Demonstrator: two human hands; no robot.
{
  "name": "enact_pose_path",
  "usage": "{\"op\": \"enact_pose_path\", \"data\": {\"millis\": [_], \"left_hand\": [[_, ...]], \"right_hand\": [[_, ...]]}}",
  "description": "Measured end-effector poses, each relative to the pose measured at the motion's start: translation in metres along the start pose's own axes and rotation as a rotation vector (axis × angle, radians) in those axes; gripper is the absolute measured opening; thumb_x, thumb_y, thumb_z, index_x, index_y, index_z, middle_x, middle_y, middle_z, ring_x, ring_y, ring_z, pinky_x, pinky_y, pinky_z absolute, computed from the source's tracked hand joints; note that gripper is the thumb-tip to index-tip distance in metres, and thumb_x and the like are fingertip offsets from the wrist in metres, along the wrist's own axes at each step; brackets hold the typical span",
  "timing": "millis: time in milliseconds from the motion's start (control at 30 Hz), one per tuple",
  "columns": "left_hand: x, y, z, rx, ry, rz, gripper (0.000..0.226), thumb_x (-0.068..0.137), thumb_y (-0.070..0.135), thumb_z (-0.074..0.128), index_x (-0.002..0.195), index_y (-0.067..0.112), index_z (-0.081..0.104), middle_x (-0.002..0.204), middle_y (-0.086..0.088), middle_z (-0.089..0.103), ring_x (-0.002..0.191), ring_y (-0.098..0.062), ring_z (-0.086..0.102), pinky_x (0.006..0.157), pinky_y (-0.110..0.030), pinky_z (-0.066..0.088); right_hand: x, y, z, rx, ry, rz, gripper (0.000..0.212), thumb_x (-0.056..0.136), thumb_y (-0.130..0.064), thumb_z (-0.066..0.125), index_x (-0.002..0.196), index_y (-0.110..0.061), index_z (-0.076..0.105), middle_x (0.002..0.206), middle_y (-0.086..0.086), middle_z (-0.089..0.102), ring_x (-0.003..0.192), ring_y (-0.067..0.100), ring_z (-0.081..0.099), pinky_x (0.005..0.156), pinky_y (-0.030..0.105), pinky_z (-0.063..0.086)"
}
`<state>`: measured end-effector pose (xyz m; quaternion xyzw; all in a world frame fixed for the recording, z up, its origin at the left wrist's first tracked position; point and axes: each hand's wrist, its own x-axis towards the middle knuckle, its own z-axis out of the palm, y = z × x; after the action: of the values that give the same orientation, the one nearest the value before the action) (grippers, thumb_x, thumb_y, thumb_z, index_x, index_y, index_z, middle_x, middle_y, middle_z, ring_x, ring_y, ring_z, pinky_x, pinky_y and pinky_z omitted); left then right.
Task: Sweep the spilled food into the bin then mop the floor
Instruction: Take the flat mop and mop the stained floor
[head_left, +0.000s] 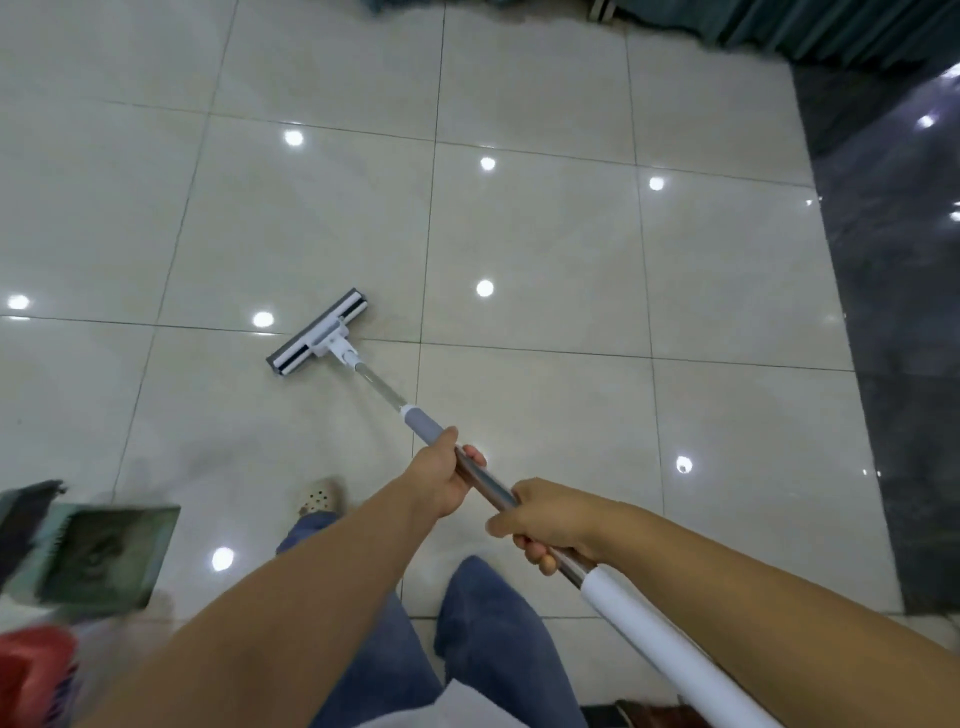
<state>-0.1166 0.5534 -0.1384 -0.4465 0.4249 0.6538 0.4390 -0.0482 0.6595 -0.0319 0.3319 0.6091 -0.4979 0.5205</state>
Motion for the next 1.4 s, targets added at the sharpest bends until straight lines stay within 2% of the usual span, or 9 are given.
{"op": "enact_pose_path", "data": {"millis": [133, 267, 400, 600, 733, 900, 1100, 1267, 1400], "left_hand": [[-0.005, -0.023, 0.014, -0.032, 0.0, 0.004, 0.021, 0.098, 0.023, 0.048, 0.083, 0.01, 0.044, 0.059, -0.005, 0.04, 0.049, -0.015, 0.04, 0.052, -0.028, 0.045], [0.012, 0.005, 0.014, -0.038, 0.025, 0.046, 0.022, 0.098, 0.022, 0.047, 0.08, 0.01, 0.043, 0.057, -0.004, 0.038, 0.043, -0.013, 0.04, 0.041, -0.024, 0.044], [0.023, 0.047, 0.012, -0.066, 0.022, 0.045, 0.024, 0.097, 0.022, 0.049, 0.078, 0.01, 0.043, 0.055, -0.003, 0.037, 0.039, -0.012, 0.039, 0.037, -0.02, 0.042], [0.049, 0.17, -0.008, -0.069, 0.025, 0.085, 0.017, 0.098, 0.021, 0.048, 0.085, 0.009, 0.045, 0.06, -0.004, 0.04, 0.049, -0.013, 0.039, 0.038, -0.02, 0.043], [0.076, 0.281, -0.023, -0.074, 0.038, 0.126, 0.02, 0.097, 0.022, 0.048, 0.085, 0.008, 0.046, 0.059, -0.004, 0.04, 0.049, -0.015, 0.04, 0.047, -0.026, 0.045], [0.115, 0.423, -0.044, -0.113, 0.023, 0.189, 0.02, 0.097, 0.021, 0.049, 0.083, 0.008, 0.043, 0.06, -0.004, 0.038, 0.049, -0.014, 0.038, 0.048, -0.026, 0.044], [0.156, 0.562, -0.079, -0.094, 0.065, 0.256, 0.024, 0.097, 0.024, 0.049, 0.081, 0.008, 0.042, 0.06, -0.003, 0.039, 0.037, -0.011, 0.041, 0.043, -0.022, 0.044], [0.172, 0.633, -0.114, -0.1, 0.065, 0.293, 0.023, 0.097, 0.024, 0.05, 0.083, 0.008, 0.042, 0.061, -0.003, 0.042, 0.042, -0.012, 0.042, 0.038, -0.017, 0.045], [0.167, 0.634, -0.123, -0.095, 0.022, 0.292, 0.022, 0.098, 0.023, 0.047, 0.084, 0.007, 0.043, 0.063, -0.003, 0.043, 0.05, -0.013, 0.043, 0.043, -0.022, 0.047]], "right_hand": [[-0.008, 0.017, -0.011, -0.072, 0.014, 0.029, 0.015, 0.091, -0.02, 0.059, 0.095, -0.013, 0.047, 0.063, 0.003, 0.05, 0.043, 0.009, 0.044, 0.041, 0.02, 0.043], [0.008, -0.011, -0.013, -0.083, 0.024, 0.037, 0.012, 0.09, -0.018, 0.059, 0.09, -0.011, 0.048, 0.062, 0.004, 0.05, 0.043, 0.011, 0.043, 0.04, 0.022, 0.043], [0.018, -0.056, -0.014, -0.068, 0.035, 0.05, 0.012, 0.091, -0.017, 0.058, 0.088, -0.01, 0.049, 0.06, 0.004, 0.049, 0.041, 0.01, 0.042, 0.038, 0.02, 0.042], [0.062, -0.171, -0.004, -0.014, 0.065, 0.036, 0.012, 0.09, -0.015, 0.059, 0.086, -0.009, 0.049, 0.059, 0.003, 0.048, 0.037, 0.008, 0.041, 0.038, 0.019, 0.041], [0.102, -0.279, 0.002, 0.011, 0.075, 0.004, 0.014, 0.09, -0.014, 0.059, 0.083, -0.007, 0.049, 0.059, 0.004, 0.047, 0.037, 0.008, 0.039, 0.037, 0.018, 0.039], [0.16, -0.414, 0.004, 0.048, 0.057, -0.036, 0.015, 0.091, -0.013, 0.058, 0.084, -0.007, 0.047, 0.059, 0.004, 0.045, 0.032, 0.007, 0.036, 0.034, 0.015, 0.035], [0.234, -0.545, 0.022, 0.029, 0.027, -0.064, 0.014, 0.092, -0.012, 0.058, 0.084, -0.006, 0.048, 0.057, 0.004, 0.043, 0.029, 0.006, 0.037, 0.033, 0.014, 0.036], [0.268, -0.617, 0.042, -0.018, -0.016, -0.083, 0.02, 0.095, -0.008, 0.052, 0.076, -0.008, 0.046, 0.039, 0.001, 0.04, 0.027, 0.008, 0.036, 0.032, 0.013, 0.035], [0.267, -0.622, 0.047, -0.063, -0.024, -0.079, 0.016, 0.094, -0.009, 0.052, 0.08, -0.008, 0.046, 0.045, 0.003, 0.04, 0.03, 0.01, 0.037, 0.034, 0.015, 0.038]]}}
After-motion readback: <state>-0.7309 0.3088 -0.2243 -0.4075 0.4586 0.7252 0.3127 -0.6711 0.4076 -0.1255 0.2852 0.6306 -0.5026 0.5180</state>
